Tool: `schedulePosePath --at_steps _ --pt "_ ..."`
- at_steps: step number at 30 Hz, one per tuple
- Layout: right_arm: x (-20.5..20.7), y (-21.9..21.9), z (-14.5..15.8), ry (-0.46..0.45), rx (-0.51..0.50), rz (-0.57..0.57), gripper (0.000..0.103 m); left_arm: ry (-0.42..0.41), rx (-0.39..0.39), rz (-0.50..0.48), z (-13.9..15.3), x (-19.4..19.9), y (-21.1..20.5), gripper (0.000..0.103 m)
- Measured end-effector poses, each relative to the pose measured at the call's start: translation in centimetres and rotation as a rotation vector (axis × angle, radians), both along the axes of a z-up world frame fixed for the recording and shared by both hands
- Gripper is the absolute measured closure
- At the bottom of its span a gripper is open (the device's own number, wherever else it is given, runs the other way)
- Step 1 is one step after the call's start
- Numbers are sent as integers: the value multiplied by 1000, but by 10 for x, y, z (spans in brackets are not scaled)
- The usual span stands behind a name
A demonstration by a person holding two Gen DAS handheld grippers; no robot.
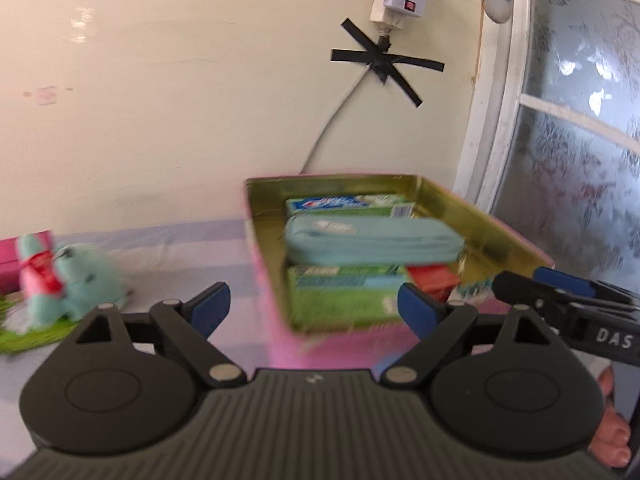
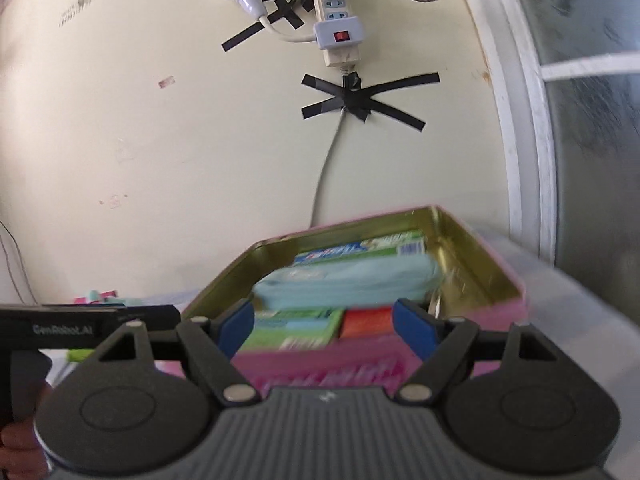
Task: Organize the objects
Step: 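Withdraw the left gripper from the tin, then move both grippers toward the teal plush toy beside the tin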
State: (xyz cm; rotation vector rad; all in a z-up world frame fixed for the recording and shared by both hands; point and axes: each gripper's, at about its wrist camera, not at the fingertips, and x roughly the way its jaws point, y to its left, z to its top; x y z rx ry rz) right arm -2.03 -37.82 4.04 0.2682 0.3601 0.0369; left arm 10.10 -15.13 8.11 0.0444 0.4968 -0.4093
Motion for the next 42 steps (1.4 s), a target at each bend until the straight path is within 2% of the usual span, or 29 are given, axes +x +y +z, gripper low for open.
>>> schedulePosePath --at_steps 4,9,17,26,30,34,36,38,42 --pt "-24 19 -9 24 47 16 24 26 29 48 -9 -15 21 11" --pt "-30 42 -12 44 57 42 24 51 33 110 -21 -25 51 11" --pt "-30 94 -6 55 -18 113 23 59 36 200 -33 -28 100 11" --pt "-12 156 -10 93 -105 236 23 89 29 315 -48 -19 170 11" --pt "6 187 -15 118 -143 311 23 84 19 428 -51 -12 211 11" --pt "32 219 -17 113 -190 372 24 10 48 553 -52 -10 240 11" --pt "52 233 -17 108 -192 393 23 27 15 582 -60 -10 252 11" --pt "76 244 -18 104 -191 402 19 81 -50 578 -62 -6 261 11" --pt "129 254 -15 90 -128 386 19 60 -110 586 -61 -12 268 11"
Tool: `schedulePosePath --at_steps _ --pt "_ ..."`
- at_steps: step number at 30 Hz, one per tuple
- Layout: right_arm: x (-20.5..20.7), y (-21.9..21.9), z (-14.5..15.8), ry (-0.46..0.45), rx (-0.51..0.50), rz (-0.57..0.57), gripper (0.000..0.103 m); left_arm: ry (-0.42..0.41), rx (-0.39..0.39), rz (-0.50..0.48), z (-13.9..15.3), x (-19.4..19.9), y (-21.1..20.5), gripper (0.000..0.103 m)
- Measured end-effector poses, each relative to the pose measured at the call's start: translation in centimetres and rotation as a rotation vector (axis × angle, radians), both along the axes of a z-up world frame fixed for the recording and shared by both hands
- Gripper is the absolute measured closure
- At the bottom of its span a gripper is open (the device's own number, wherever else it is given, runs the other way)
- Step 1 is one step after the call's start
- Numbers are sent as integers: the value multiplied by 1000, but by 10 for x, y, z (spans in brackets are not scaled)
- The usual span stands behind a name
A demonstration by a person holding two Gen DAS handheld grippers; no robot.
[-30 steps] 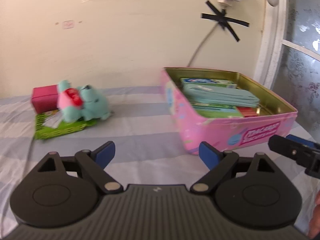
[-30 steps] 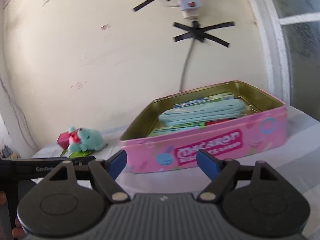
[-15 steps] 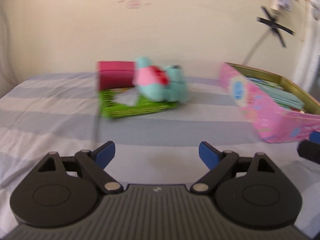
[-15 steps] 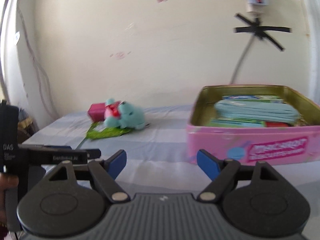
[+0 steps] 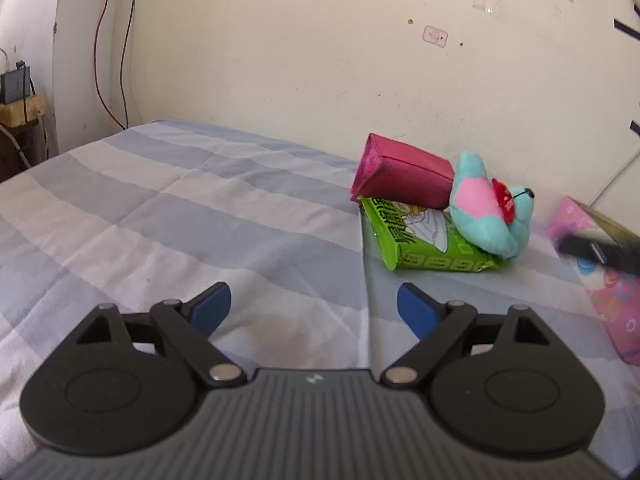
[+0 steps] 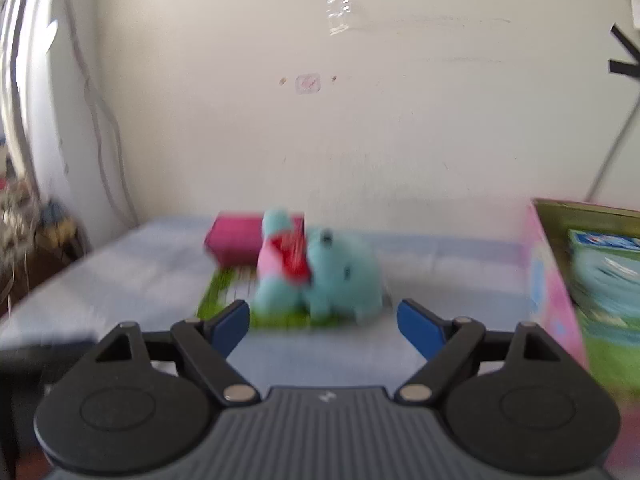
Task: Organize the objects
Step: 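Move both grippers toward the teal plush toy beside the tin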
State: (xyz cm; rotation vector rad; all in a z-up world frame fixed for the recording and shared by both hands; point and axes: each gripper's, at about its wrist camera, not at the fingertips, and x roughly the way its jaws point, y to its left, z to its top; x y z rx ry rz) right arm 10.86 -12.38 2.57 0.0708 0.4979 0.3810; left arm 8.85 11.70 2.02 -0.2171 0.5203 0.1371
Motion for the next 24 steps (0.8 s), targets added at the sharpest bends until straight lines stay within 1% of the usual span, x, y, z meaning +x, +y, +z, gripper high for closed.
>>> schedulePosePath --at_steps 2,6,7,8,9,11,13,15,18,20,22,24 --pt "24 1 1 -1 32 -22 19 -20 1 -3 2 -4 -1 11" --pt "67 -1 -5 65 112 -34 20 -43 21 -25 2 -5 -4 11" --pt "78 -1 -10 105 130 -28 26 -48 30 -32 3 -6 -6 11" --pt "87 -1 -16 150 149 -16 39 -52 36 -39 2 -3 -5 11" --pt "93 -3 -22 187 183 -10 41 -56 43 -44 2 -4 -7 11" --pt "92 -7 -27 209 227 -6 54 -65 46 -50 3 -5 -7 11" --pt "82 -8 -25 214 233 11 58 -71 28 -54 3 -6 -4 11" --pt "64 -8 -18 185 204 27 58 -83 -7 -63 3 -7 0 11" --pt "22 -11 -4 122 147 65 58 -121 -100 -93 4 -11 12 11" --pt "-11 -18 3 79 92 77 57 -121 -162 -112 3 -10 18 11" --pt "-43 -29 6 70 46 98 57 -112 -198 -131 2 -9 20 11" --pt "-72 -42 3 77 -3 89 57 -112 -206 -162 2 -10 16 11"
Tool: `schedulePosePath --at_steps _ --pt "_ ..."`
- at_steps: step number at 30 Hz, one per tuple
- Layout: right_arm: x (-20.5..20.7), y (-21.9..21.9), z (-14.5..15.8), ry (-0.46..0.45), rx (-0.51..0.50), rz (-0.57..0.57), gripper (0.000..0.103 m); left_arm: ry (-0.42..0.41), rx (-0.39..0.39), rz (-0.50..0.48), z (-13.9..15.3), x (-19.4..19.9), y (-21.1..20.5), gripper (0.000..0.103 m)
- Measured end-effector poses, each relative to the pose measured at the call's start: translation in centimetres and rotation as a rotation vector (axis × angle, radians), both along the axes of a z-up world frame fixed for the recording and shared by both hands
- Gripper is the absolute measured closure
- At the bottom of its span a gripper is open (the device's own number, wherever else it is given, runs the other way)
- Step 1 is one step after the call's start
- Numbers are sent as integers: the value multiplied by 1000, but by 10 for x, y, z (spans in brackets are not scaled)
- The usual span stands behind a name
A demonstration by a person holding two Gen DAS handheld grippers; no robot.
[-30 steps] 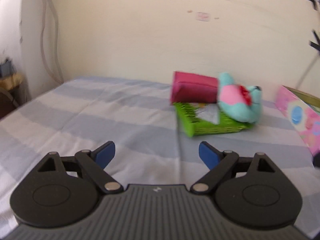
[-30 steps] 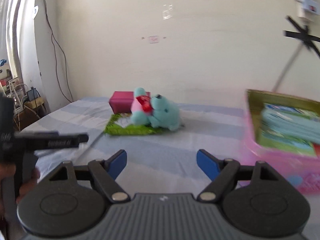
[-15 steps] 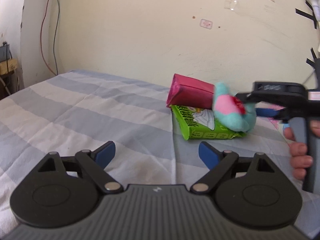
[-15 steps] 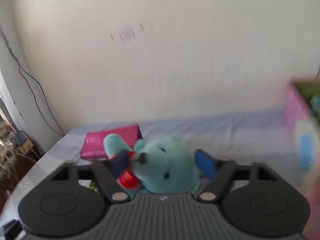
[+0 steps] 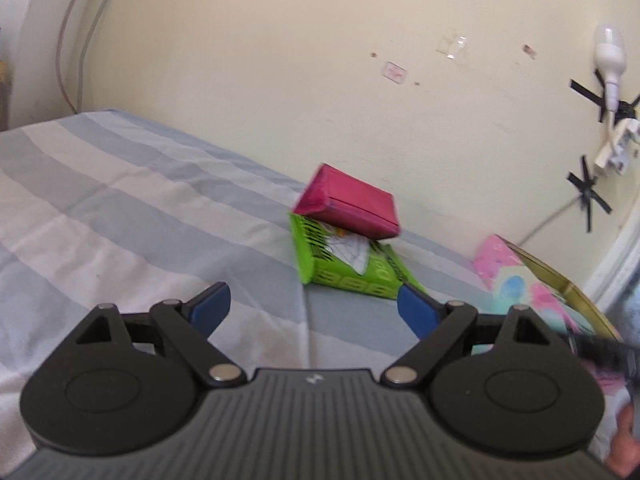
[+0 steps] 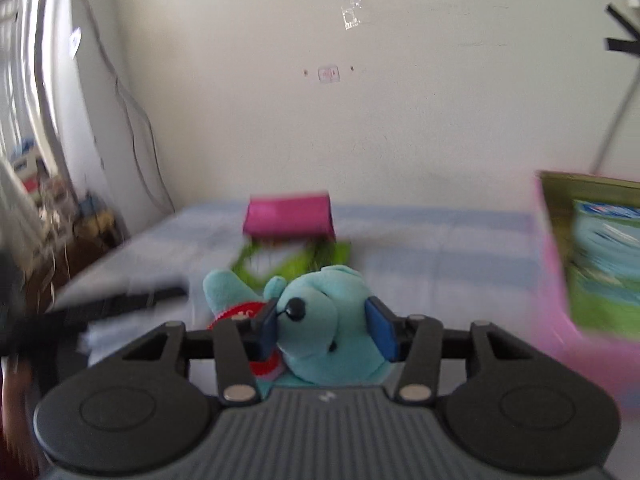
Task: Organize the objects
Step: 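Move both grippers toward the teal plush toy beside the tin, then grasp the teal plush toy with the right gripper while the left gripper grips it too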
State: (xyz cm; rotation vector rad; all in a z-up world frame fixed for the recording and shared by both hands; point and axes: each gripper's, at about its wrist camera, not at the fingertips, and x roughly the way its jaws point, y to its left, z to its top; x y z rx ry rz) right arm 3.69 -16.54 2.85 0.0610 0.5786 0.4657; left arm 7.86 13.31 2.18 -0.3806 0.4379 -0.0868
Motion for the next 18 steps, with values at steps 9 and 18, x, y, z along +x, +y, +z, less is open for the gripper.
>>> schedulePosePath --at_steps 9,18 --pt "-82 -31 -14 -65 -65 -146 35 -1 5 -180 10 -23 -47 11" --pt "-98 -62 -8 -124 37 -105 20 112 -100 -334 8 -51 -83 11"
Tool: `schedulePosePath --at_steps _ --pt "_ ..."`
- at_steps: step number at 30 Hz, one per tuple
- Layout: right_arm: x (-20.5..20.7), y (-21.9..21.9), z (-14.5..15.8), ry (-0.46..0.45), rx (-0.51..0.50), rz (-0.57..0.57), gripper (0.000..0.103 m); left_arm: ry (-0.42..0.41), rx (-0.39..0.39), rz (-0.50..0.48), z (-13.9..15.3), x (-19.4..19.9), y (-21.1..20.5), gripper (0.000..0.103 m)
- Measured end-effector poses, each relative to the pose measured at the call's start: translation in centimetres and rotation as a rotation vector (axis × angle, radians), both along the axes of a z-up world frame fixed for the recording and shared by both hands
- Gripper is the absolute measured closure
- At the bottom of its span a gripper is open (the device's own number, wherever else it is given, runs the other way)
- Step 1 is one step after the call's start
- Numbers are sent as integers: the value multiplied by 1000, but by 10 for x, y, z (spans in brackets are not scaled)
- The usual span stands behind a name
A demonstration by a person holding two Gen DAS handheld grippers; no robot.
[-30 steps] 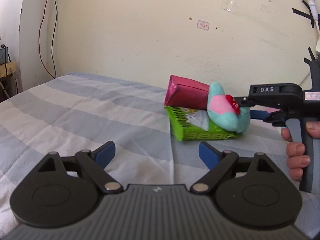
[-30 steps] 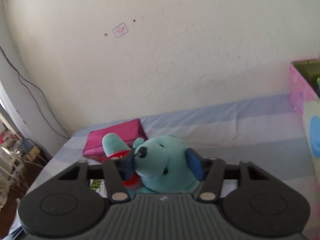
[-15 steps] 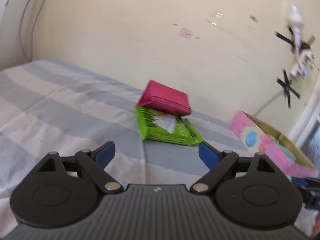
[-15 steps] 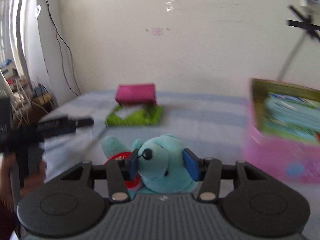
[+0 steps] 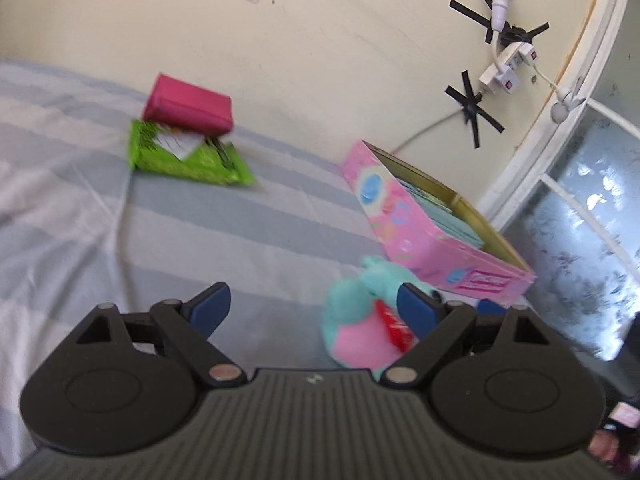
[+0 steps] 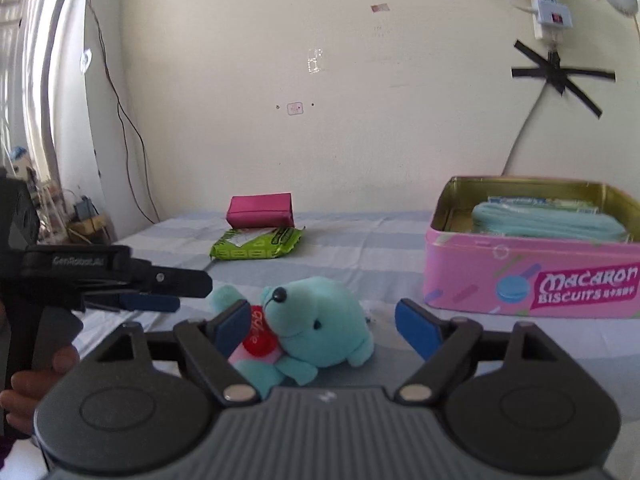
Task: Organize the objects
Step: 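Grasp the teal plush toy with the right gripper while the left gripper grips it too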
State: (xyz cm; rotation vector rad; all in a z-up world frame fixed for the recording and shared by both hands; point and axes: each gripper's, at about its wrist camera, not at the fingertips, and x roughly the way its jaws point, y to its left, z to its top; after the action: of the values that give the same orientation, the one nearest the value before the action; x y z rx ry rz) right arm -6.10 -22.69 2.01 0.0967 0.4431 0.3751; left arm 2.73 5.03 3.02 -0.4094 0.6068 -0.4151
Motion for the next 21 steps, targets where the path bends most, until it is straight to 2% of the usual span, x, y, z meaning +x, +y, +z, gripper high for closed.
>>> schedulePosePath --at_steps 2,6,8,12,13,14,15,16,18,21 --pt "6 -10 -4 25 41 6 13 39 -47 -27 -3 2 -3 11" --pt "30 -23 -7 86 111 77 11 86 -74 -53 -7 5 -13 14" --pt "44 -25 -9 112 122 119 9 92 -74 -59 -8 8 -17 22" --pt "75 -18 -19 180 116 192 8 118 -60 -49 -14 15 -24 31" --pt "81 -17 -24 197 134 194 10 121 -57 -34 -17 17 -24 32" --pt "87 -19 -29 222 176 209 22 126 -67 -26 -19 20 -22 37" --pt "92 -22 -33 253 239 251 29 141 -82 -29 -22 23 -19 43" --pt "95 -25 -36 289 299 289 30 156 -110 -52 -25 27 -17 44" --pt "93 -25 -37 276 292 287 31 163 -124 -75 -25 29 -14 48" --pt "88 -30 -35 263 315 283 40 137 -105 -103 -18 27 -21 56"
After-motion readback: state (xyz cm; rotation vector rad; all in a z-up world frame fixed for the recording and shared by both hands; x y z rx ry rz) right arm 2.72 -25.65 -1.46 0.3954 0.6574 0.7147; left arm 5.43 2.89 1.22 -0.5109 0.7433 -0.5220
